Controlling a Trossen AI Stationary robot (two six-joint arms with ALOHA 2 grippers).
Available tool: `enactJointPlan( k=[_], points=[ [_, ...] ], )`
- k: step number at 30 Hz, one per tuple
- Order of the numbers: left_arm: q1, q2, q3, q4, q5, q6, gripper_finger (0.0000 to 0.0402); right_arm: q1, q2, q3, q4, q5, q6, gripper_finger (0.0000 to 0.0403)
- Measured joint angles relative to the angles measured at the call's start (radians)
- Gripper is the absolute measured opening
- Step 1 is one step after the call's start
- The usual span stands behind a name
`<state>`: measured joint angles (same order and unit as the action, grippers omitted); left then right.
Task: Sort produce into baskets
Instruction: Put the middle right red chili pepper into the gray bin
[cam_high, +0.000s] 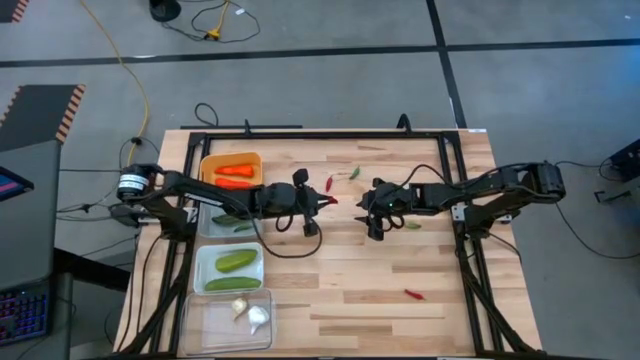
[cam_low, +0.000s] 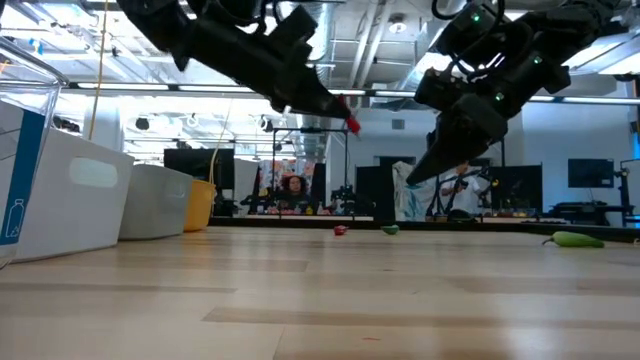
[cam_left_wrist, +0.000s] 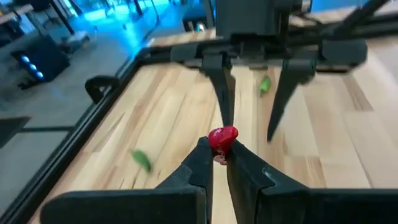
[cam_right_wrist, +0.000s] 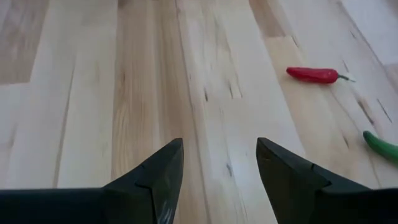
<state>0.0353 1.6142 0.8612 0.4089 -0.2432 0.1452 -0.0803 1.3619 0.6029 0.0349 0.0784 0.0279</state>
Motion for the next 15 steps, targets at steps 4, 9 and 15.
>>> enactJointPlan(
  k=[4,9,15],
  points=[
    [0.0,-0.099,0.0,-0.206,0.003,-0.018,0.0018,0.0,0.0,0.0,-0.008,0.0,0.0,0.023],
    [0.0,-0.265,0.001,-0.534,0.064,-0.085,0.0018,-0.001,0.0,0.0,-0.01,0.0,0.0,0.023],
    [0.0,-0.459,0.001,-0.981,0.152,-0.25,0.0018,-0.001,0.0,0.0,-0.019,0.0,-0.001,0.023]
  ],
)
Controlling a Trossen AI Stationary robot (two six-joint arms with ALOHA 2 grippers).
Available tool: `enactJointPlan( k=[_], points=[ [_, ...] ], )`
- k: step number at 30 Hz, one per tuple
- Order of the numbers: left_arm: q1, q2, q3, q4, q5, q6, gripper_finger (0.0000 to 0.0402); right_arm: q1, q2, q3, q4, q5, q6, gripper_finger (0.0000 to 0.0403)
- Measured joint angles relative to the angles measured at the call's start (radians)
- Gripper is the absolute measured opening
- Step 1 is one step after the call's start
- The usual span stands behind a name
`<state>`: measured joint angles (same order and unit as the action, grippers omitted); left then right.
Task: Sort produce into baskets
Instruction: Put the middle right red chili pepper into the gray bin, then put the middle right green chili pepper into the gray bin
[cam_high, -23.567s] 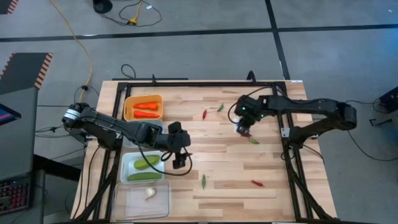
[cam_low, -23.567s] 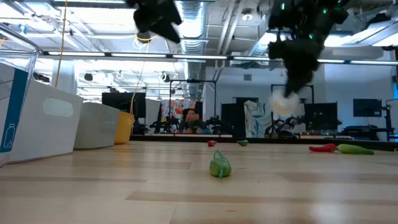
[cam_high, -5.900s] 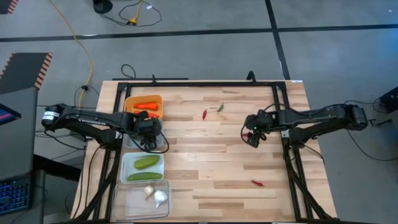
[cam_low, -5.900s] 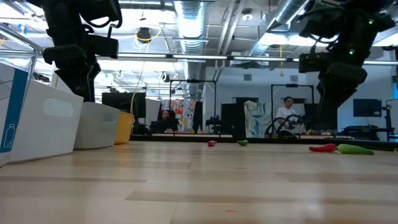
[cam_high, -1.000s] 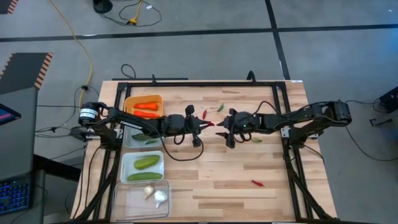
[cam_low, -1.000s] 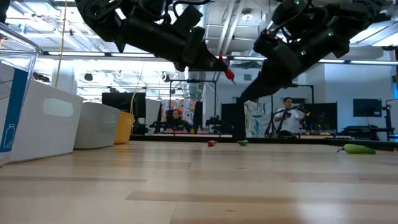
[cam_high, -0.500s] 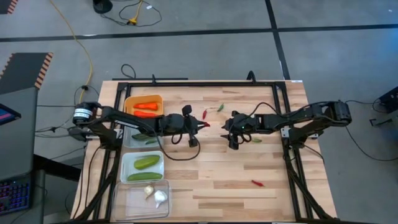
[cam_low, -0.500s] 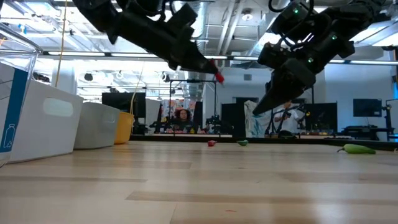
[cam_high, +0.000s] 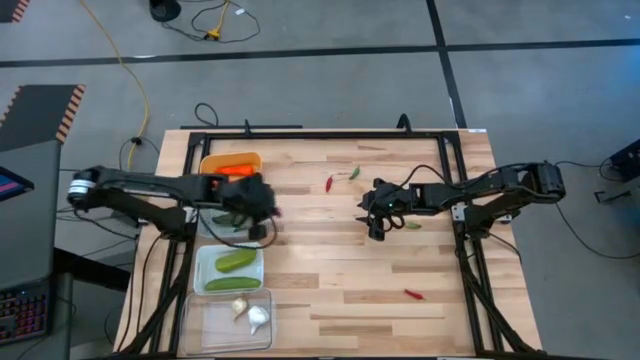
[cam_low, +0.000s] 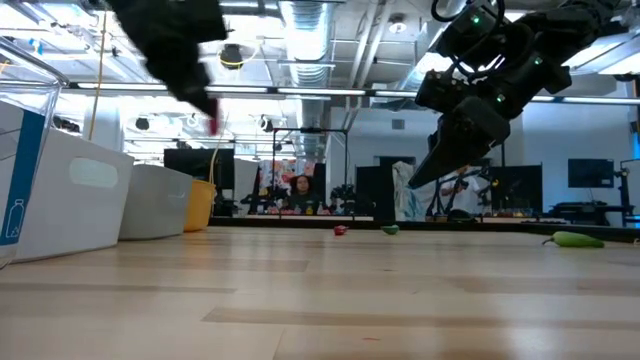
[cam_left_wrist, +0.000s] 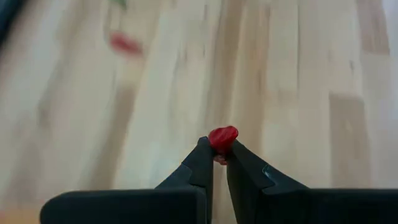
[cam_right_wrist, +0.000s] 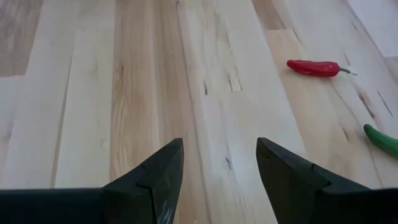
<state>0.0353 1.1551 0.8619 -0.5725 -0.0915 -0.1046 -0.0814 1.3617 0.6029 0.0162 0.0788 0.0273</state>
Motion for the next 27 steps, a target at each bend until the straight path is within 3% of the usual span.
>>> enactJointPlan(
  k=[7,12,18,27],
  points=[
    [0.0,-0.14,0.0,-0.345,0.009,-0.208,0.0018,0.0,0.0,0.0,0.012,0.0,0.0,0.023],
    [0.0,-0.164,0.0,-0.462,0.005,-0.263,0.0024,0.0,0.0,0.002,0.0,0.0,0.0,0.023],
    [0.0,-0.133,0.0,-0.491,-0.038,-0.284,0.0068,0.0,0.0,0.098,-0.27,0.0,0.007,0.023],
    [0.0,-0.046,0.0,-0.491,-0.077,-0.241,0.0145,0.0,0.0,0.187,-0.619,0.0,0.168,0.023]
  ],
)
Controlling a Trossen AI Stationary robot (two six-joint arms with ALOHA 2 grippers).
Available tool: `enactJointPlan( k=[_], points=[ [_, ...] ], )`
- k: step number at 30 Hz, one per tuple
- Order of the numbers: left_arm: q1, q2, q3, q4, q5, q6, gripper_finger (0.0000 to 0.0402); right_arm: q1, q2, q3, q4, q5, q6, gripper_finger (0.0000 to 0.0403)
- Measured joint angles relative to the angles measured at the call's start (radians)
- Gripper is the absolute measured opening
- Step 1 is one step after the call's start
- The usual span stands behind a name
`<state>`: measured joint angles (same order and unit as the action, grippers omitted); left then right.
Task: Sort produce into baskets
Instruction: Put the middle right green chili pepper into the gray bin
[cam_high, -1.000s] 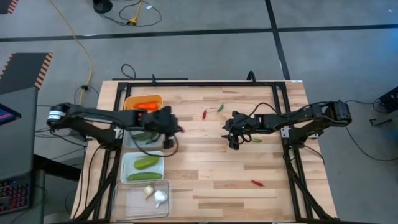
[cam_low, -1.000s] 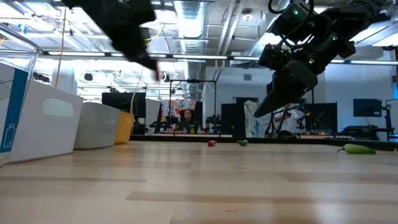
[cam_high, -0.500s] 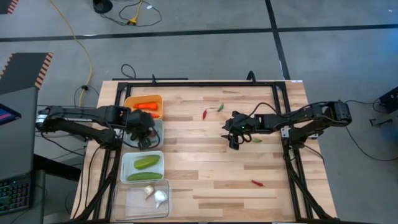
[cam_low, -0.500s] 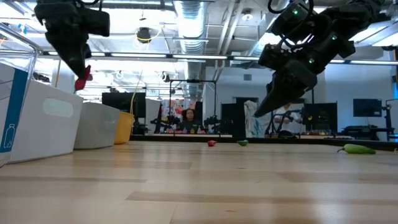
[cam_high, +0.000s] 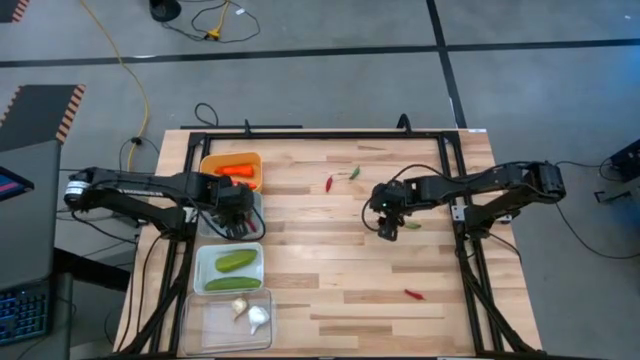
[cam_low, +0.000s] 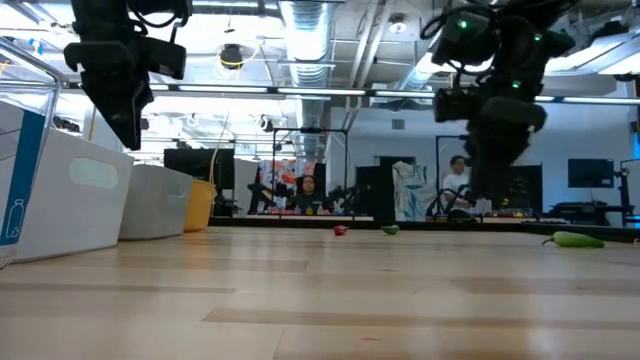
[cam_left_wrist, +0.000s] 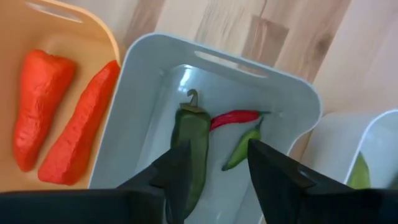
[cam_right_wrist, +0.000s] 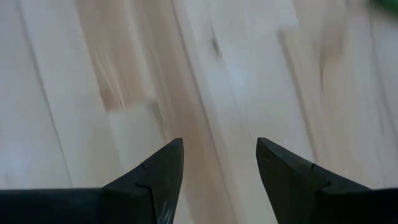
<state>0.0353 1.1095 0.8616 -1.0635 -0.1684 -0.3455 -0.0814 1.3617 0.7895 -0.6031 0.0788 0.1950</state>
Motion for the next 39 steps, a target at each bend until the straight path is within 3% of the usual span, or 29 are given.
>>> enactJointPlan(
  k=[11,29,39],
  points=[
    [0.0,0.039,0.0,0.008,0.003,0.065,0.0159,0.0,0.0,0.0,-0.33,-0.001,0.19,0.023],
    [0.0,0.039,0.0,0.008,0.004,0.065,0.016,0.0,0.061,-0.109,-0.328,-0.003,0.191,0.0229],
    [0.0,0.039,0.0,0.009,0.004,0.065,0.016,0.0,0.143,-0.104,-0.296,-0.016,0.162,0.0152]
  ],
)
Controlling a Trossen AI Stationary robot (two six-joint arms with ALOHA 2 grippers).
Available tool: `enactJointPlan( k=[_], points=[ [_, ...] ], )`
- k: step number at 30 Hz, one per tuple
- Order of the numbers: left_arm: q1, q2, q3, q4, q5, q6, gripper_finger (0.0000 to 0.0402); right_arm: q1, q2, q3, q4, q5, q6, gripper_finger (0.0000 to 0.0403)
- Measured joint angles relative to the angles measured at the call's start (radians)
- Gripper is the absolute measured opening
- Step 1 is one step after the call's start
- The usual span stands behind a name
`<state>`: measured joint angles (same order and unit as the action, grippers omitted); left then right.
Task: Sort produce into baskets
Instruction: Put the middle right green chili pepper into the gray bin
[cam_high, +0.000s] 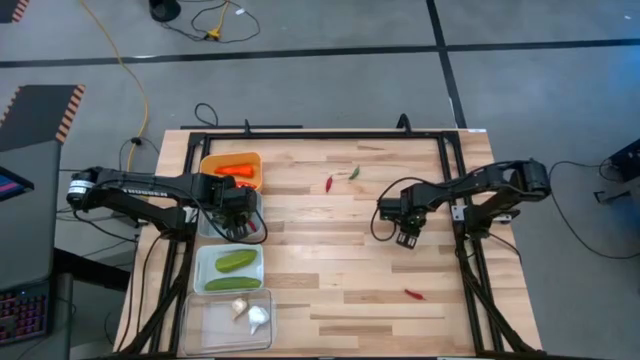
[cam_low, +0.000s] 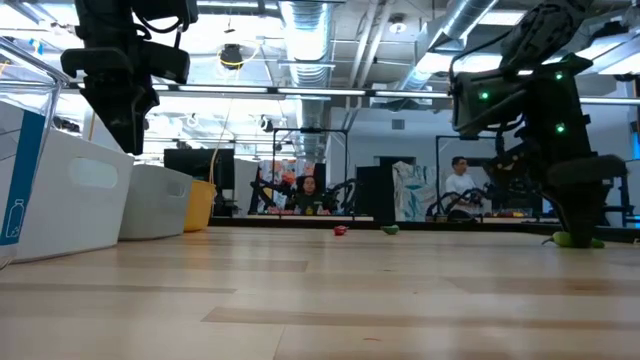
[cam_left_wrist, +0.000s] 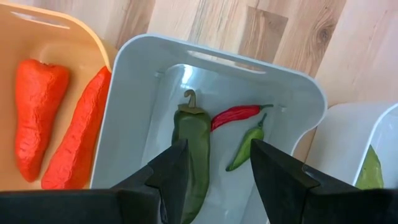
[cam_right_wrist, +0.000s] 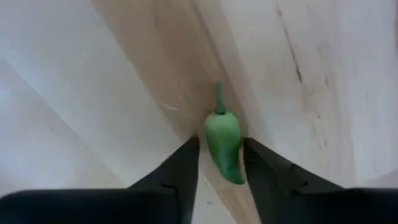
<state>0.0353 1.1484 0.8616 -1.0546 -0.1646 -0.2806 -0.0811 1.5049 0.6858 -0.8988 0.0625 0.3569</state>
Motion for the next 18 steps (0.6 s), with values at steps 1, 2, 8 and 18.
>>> enactJointPlan(
  k=[1,2,8,18],
  points=[
    [0.0,0.0,0.0,0.0,0.0,0.0,0.016,0.0,0.002,0.0,0.001,-0.003,-0.009,0.0141],
    [0.0,0.0,0.0,0.001,0.0,0.0,0.016,0.0,0.002,0.001,0.001,-0.007,-0.015,0.013],
    [0.0,0.0,0.0,0.034,0.0,0.005,0.016,0.0,0.001,0.027,-0.002,-0.018,-0.03,0.0075],
    [0.0,0.0,0.0,0.282,0.0,0.093,0.016,0.0,0.001,0.058,0.189,-0.031,-0.122,0.0072]
  ],
)
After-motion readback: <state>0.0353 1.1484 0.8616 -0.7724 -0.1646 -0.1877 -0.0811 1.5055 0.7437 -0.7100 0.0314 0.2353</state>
